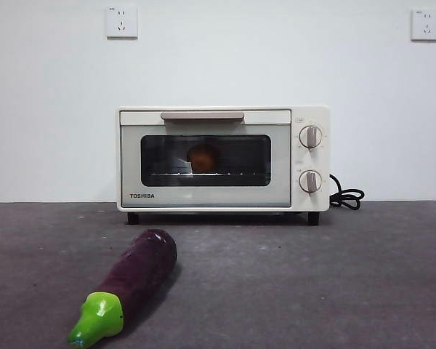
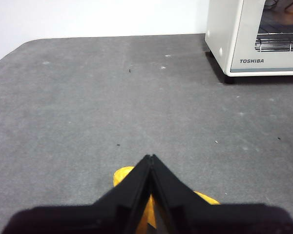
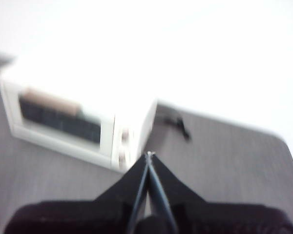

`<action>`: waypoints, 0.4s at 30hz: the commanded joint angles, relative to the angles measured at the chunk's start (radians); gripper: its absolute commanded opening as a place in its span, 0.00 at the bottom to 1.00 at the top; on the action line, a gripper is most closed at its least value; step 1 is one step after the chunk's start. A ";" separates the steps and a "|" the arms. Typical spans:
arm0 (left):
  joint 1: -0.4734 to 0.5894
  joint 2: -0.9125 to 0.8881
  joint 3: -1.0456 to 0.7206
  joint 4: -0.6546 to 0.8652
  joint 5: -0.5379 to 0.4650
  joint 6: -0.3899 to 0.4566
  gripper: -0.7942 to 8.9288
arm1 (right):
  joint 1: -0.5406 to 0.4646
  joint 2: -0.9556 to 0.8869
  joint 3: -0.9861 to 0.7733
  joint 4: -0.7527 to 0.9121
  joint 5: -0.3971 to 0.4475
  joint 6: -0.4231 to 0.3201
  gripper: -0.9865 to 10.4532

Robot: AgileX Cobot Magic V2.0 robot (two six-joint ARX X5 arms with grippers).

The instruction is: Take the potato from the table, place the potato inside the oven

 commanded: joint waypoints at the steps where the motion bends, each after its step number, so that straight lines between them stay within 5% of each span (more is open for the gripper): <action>1: 0.003 0.001 -0.011 0.008 -0.001 -0.010 0.08 | -0.131 -0.069 -0.245 0.335 -0.167 -0.024 0.09; 6: 0.003 0.001 -0.011 0.008 -0.001 -0.010 0.08 | -0.264 -0.182 -0.569 0.590 -0.324 -0.028 0.09; 12: 0.003 0.001 -0.011 0.007 -0.001 -0.010 0.08 | -0.422 -0.337 -0.848 0.647 -0.419 -0.017 0.09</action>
